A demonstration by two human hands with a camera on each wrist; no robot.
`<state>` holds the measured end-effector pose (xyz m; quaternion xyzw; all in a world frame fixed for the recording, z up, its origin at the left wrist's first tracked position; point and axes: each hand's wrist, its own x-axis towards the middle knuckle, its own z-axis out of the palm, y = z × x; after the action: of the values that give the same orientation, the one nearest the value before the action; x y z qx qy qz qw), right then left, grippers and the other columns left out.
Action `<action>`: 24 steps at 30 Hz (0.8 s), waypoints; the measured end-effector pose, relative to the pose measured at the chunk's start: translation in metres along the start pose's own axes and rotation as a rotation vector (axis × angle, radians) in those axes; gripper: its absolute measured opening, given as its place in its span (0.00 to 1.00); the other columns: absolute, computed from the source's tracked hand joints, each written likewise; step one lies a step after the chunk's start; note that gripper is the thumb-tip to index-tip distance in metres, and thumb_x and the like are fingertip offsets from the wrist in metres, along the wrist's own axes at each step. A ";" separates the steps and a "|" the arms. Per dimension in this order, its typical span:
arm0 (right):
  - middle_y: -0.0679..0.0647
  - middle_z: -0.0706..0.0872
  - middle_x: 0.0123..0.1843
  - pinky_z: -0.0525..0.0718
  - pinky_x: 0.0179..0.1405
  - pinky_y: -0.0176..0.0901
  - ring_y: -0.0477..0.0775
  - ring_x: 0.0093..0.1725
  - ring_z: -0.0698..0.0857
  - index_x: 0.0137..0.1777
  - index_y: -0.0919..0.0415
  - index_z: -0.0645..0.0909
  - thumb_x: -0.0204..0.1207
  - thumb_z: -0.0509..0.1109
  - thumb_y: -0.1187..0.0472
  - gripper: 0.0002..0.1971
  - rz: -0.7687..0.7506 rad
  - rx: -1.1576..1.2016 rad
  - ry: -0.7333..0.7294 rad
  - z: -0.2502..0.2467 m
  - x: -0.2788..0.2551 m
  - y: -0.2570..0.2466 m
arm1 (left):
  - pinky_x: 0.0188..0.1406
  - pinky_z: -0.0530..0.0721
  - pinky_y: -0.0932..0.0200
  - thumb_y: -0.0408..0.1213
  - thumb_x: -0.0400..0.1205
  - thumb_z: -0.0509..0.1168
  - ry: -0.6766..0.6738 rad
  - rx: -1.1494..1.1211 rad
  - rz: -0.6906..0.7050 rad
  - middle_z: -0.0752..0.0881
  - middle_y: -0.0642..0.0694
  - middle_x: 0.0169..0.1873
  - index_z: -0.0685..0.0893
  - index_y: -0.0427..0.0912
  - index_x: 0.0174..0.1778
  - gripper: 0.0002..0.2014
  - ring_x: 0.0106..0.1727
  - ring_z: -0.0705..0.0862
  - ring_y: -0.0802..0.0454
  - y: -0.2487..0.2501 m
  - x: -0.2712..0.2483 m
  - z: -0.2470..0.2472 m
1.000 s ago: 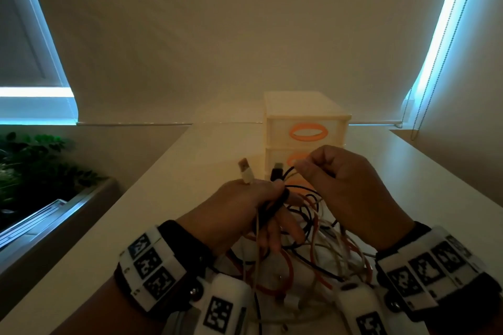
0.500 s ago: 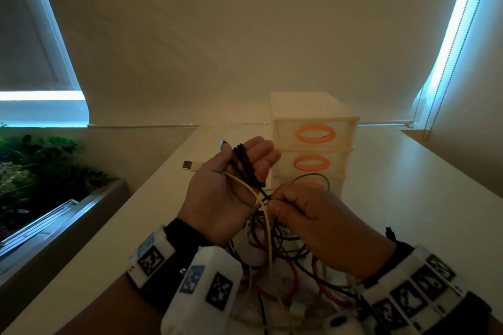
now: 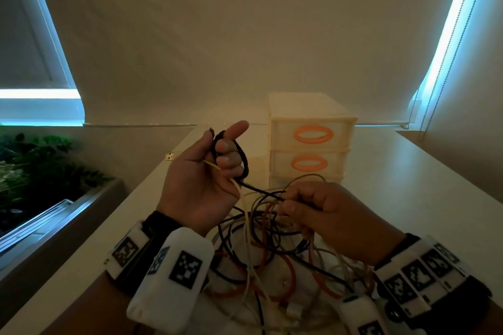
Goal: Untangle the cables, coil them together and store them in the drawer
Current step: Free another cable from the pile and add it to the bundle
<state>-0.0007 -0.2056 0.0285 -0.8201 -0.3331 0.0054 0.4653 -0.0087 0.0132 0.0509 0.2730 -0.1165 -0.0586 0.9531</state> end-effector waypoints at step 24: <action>0.51 0.76 0.22 0.73 0.28 0.28 0.42 0.24 0.75 0.29 0.65 0.81 0.82 0.67 0.45 0.26 0.120 -0.428 0.225 -0.014 0.005 -0.007 | 0.33 0.84 0.56 0.49 0.93 0.52 -0.254 1.503 -0.263 0.92 0.42 0.33 0.90 0.44 0.46 0.23 0.31 0.86 0.34 -0.021 -0.020 0.015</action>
<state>0.0044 -0.2113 0.0434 -0.9136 -0.2236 -0.1292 0.3140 -0.0331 -0.0083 0.0487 0.8494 -0.2002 -0.1075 0.4763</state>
